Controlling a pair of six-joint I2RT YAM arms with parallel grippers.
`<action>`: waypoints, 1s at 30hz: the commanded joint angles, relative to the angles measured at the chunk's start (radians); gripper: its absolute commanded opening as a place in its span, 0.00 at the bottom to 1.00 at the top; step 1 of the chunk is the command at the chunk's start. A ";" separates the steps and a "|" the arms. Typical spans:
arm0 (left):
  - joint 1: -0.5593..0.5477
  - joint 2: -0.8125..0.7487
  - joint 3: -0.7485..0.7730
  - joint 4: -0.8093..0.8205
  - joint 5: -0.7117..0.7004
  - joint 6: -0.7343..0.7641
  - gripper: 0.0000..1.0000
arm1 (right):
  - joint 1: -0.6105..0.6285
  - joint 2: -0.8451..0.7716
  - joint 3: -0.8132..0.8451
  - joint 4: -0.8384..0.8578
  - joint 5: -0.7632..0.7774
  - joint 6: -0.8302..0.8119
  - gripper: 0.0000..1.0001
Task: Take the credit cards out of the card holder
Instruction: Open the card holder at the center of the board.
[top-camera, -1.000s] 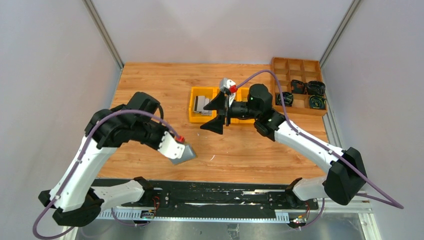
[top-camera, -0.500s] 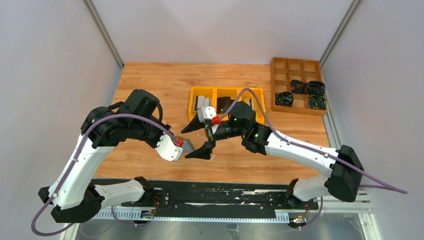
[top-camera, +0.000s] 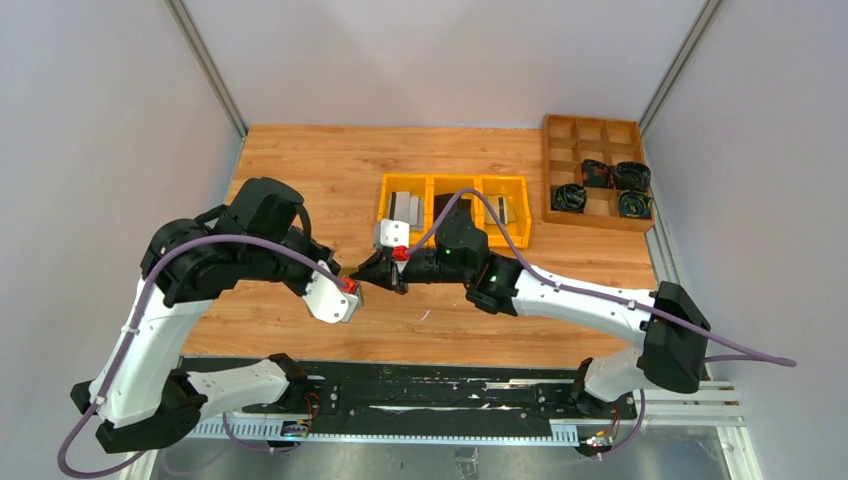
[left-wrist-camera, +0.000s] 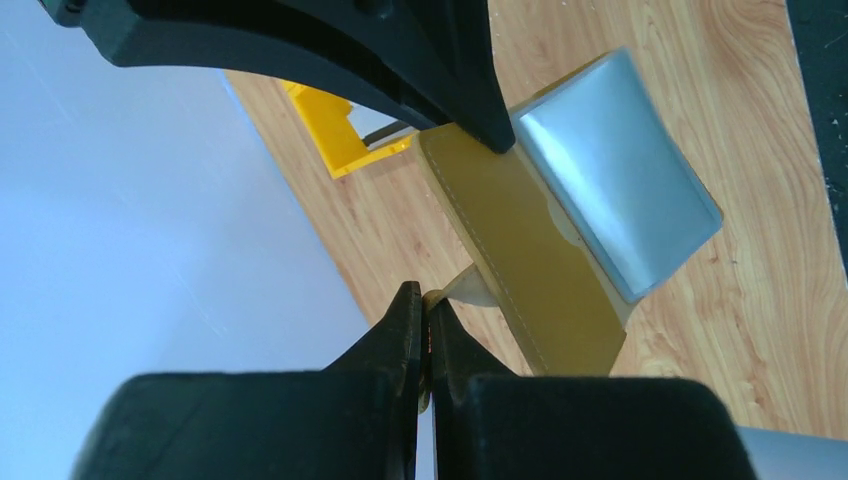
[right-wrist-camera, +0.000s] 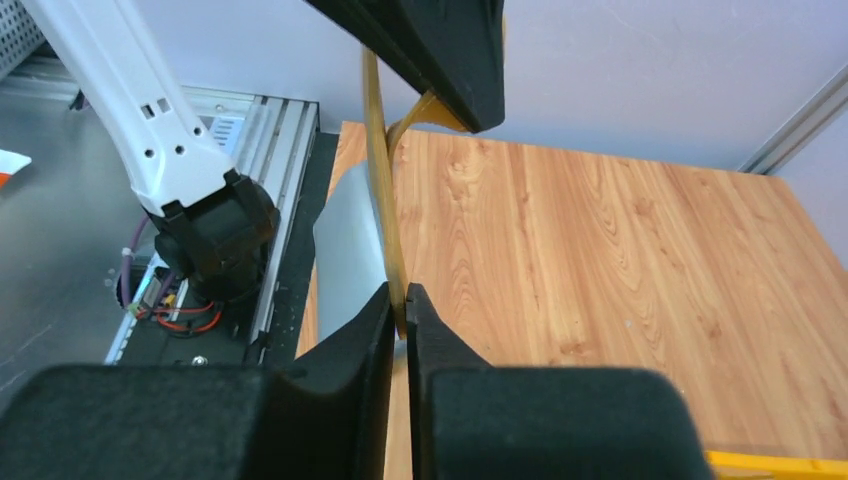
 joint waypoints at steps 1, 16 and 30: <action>-0.012 -0.002 0.048 -0.023 0.050 -0.029 0.00 | 0.009 0.008 0.073 -0.033 0.041 -0.013 0.04; -0.012 -0.004 0.090 0.128 0.132 -0.508 1.00 | -0.168 -0.155 -0.003 -0.067 -0.150 0.213 0.00; -0.012 -0.038 0.015 0.219 0.194 -0.773 0.93 | -0.203 -0.247 0.027 -0.208 -0.174 0.187 0.00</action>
